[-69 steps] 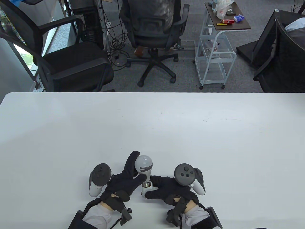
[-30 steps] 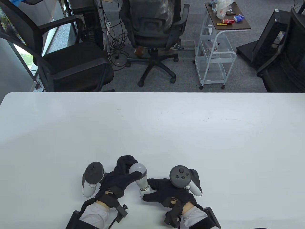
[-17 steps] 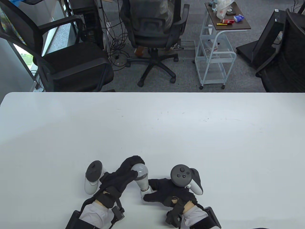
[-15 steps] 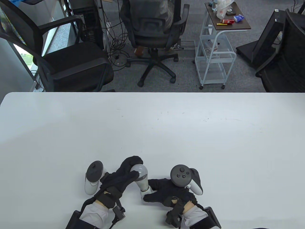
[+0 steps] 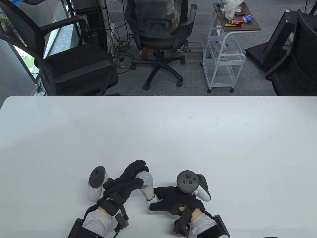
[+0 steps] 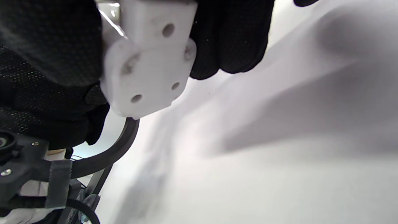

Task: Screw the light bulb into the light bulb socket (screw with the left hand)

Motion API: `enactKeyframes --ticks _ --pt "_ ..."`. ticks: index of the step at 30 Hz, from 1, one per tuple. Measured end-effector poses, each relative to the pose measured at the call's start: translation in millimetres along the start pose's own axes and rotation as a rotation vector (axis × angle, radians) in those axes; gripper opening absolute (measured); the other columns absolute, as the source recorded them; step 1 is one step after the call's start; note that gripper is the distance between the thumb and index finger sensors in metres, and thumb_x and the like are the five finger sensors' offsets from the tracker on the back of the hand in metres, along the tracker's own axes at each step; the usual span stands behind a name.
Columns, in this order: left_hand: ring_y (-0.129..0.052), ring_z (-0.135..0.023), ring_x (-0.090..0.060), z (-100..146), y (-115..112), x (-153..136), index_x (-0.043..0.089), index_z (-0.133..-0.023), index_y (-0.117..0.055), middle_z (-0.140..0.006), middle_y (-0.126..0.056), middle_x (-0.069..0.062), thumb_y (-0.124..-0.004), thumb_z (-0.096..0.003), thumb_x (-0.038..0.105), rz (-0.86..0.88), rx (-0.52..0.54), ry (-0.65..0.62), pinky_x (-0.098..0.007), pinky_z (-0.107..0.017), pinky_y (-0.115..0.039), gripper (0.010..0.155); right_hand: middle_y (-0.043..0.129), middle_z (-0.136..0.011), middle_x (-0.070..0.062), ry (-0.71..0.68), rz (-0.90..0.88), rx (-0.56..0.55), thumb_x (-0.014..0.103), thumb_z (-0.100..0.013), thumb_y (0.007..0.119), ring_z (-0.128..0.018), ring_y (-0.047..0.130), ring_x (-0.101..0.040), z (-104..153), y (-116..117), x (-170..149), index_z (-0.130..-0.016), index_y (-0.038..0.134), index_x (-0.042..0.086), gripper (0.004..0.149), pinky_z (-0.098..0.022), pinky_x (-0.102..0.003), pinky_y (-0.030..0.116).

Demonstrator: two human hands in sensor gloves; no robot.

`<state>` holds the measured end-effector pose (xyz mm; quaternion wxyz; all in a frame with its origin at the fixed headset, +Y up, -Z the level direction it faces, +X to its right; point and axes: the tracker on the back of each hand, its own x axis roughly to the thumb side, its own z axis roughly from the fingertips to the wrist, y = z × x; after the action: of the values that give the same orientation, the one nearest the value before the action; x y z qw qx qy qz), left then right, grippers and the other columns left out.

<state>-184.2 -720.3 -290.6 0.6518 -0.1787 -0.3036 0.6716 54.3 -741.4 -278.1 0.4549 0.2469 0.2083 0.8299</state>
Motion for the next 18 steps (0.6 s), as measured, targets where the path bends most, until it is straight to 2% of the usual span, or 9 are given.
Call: enactKeyframes --ticks 3,6,9,11,14,18 --pt "-0.037 -0.109 -0.055 -0.6 -0.1 -2.4 0.009 -0.12 -0.035 -0.119 -0.04 -0.029 -0.065 -0.0644 0.037 0.036 -0.023 -0.005 -0.087 -0.065 -0.033 0.068 0.088 -0.082 -0.021 -0.001 -0.007 0.0 0.044 -0.044 0.095 -0.072 0.086 -0.044 0.0 -0.5 -0.8 -0.09 0.075 0.006 0.063 -0.067 -0.077 0.041" --pt "-0.026 -0.108 -0.057 0.1 -0.9 -3.4 0.023 -0.119 -0.037 -0.119 -0.032 -0.031 -0.07 -0.0653 0.054 -0.026 -0.004 0.042 -0.087 -0.066 -0.03 0.07 0.088 -0.082 -0.021 0.001 -0.001 -0.014 0.044 -0.044 0.095 -0.073 0.085 -0.045 0.7 -0.7 0.0 -0.09 0.075 0.006 0.063 -0.067 -0.077 0.041" --pt "-0.027 -0.106 -0.054 0.4 -0.9 -0.7 0.031 -0.116 -0.041 -0.114 -0.03 -0.029 -0.075 -0.0624 0.06 -0.127 0.038 0.079 -0.085 -0.066 -0.029 0.07 0.088 -0.082 -0.022 0.01 0.022 -0.012 0.043 -0.043 0.095 -0.073 0.085 -0.045 0.4 0.2 0.2 -0.09 0.075 0.006 0.063 -0.067 -0.077 0.04" --pt "-0.035 -0.105 -0.051 0.7 -0.5 1.8 0.032 -0.115 -0.042 -0.111 -0.037 -0.025 -0.076 -0.0619 0.058 -0.179 0.053 0.084 -0.084 -0.067 -0.031 0.069 0.088 -0.082 -0.022 0.01 0.023 -0.011 0.043 -0.044 0.095 -0.073 0.085 -0.045 0.2 0.5 0.3 -0.09 0.075 0.006 0.063 -0.067 -0.077 0.04" --pt "-0.041 -0.105 -0.05 1.2 1.0 1.6 0.027 -0.116 -0.044 -0.111 -0.042 -0.025 -0.077 -0.0633 0.054 -0.162 0.056 0.078 -0.084 -0.067 -0.035 0.067 0.088 -0.082 -0.022 0.015 0.025 -0.008 0.043 -0.043 0.095 -0.073 0.085 -0.045 0.2 0.5 -0.3 -0.09 0.075 0.006 0.063 -0.067 -0.077 0.04" --pt "-0.043 -0.109 -0.05 0.3 3.0 -2.8 0.018 -0.118 -0.04 -0.116 -0.046 -0.024 -0.073 -0.064 0.044 -0.018 0.005 0.024 -0.085 -0.067 -0.037 0.069 0.088 -0.082 -0.021 -0.001 -0.005 0.017 0.044 -0.043 0.095 -0.072 0.086 -0.045 -0.7 0.0 -1.6 -0.09 0.075 0.006 0.063 -0.067 -0.077 0.041"
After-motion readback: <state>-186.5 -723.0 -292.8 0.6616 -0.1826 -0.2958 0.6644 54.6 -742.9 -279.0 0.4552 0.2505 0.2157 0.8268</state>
